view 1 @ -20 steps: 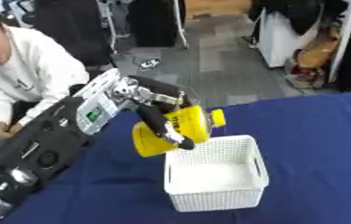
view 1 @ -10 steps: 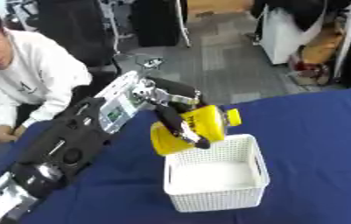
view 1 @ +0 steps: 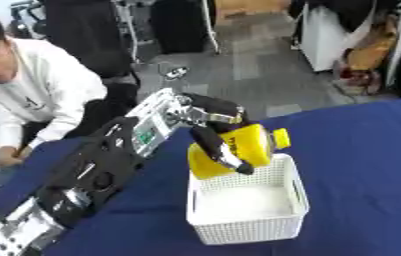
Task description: Pick up objects on the table and place them in the box.
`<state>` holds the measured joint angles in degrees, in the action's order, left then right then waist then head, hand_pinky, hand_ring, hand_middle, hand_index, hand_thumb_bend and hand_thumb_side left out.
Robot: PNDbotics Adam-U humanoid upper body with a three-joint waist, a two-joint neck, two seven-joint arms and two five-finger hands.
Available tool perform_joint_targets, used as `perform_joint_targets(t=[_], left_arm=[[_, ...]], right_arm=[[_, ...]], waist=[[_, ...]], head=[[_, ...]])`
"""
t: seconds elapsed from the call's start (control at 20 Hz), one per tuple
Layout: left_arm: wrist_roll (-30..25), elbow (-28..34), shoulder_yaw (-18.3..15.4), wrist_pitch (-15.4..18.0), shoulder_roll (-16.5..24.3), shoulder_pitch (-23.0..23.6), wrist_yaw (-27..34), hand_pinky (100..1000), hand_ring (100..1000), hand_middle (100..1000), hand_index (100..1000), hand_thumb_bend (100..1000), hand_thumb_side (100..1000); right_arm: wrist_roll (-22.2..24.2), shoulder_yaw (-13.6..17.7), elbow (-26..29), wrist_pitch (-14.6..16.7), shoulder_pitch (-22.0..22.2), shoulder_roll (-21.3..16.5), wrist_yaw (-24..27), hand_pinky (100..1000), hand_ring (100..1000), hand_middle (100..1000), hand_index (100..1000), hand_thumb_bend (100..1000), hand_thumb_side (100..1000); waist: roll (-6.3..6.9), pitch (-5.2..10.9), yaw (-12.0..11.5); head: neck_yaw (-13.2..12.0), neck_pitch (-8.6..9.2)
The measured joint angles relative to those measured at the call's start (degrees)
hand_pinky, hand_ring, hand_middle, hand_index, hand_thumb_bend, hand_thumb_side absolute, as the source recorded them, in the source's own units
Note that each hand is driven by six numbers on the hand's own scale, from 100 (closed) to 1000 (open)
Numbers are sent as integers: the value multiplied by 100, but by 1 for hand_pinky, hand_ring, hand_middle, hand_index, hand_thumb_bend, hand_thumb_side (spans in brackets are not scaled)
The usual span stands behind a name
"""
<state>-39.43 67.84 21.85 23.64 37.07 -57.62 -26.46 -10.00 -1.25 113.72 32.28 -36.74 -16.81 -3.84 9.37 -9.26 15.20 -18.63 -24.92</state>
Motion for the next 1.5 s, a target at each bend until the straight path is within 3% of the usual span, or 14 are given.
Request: perform_joint_targets(t=[0.2,0.25,0.3,0.4,0.85,1.2,1.5], left_arm=[[-136,-72,1,-136,-7,1,-45,854,950,926,926,564,1000],[-176,-76,1,-176,-17,1,-46,854,950,926,926,564,1000],[-211,-76,1,-211,-23,1,-45,865,963,941,938,638,1000],[-269,-76,1,-269,-25,1,-28,872,974,959,948,691,1000],[-271,70,-106,-271,-8,175,181,807,933,935,933,604,1000],[-139,861,-378,-164,304,792,933,748,904,918,926,547,1000],[105,1657,-643,-277,543,1374,1549,727,896,914,926,528,1000]], right_arm=[[3,0,0,1,-10,19,19,428,496,594,760,100,1000],[4,0,0,1,-25,19,20,428,496,594,760,100,1000],[6,0,0,4,-31,19,20,428,496,594,760,100,1000],[13,0,0,10,-40,19,20,428,496,594,759,100,1000],[18,3,0,19,-40,9,17,427,496,593,757,100,1000],[-48,34,0,32,15,-104,-21,426,495,593,758,100,1000],[-130,62,0,25,114,-214,-98,425,494,592,758,100,1000]], waist=[[21,0,1],[25,0,1],[28,0,1],[29,0,-3],[33,0,-96],[15,2,-302],[-58,24,-440]], head=[[0,29],[0,44],[0,49],[0,52],[-2,52],[64,181],[206,280]])
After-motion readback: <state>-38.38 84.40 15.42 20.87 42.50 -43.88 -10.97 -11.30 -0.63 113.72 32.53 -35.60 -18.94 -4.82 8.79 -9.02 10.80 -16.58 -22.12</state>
